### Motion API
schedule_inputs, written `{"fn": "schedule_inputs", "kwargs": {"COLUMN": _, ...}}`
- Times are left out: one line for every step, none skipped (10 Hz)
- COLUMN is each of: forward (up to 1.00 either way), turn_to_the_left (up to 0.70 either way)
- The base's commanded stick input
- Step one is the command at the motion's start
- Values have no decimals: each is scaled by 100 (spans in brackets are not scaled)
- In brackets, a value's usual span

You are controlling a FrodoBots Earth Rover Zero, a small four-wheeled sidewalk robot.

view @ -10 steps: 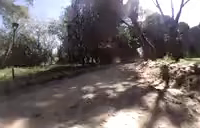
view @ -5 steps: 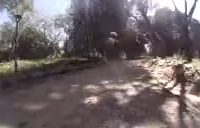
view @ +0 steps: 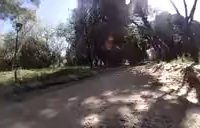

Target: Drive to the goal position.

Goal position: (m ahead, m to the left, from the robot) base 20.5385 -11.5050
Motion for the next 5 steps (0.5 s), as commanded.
{"fn": "schedule_inputs", "kwargs": {"forward": 85, "turn_to_the_left": 0}}
{"fn": "schedule_inputs", "kwargs": {"forward": 85, "turn_to_the_left": 0}}
{"fn": "schedule_inputs", "kwargs": {"forward": 85, "turn_to_the_left": -12}}
{"fn": "schedule_inputs", "kwargs": {"forward": 85, "turn_to_the_left": -28}}
{"fn": "schedule_inputs", "kwargs": {"forward": 85, "turn_to_the_left": -31}}
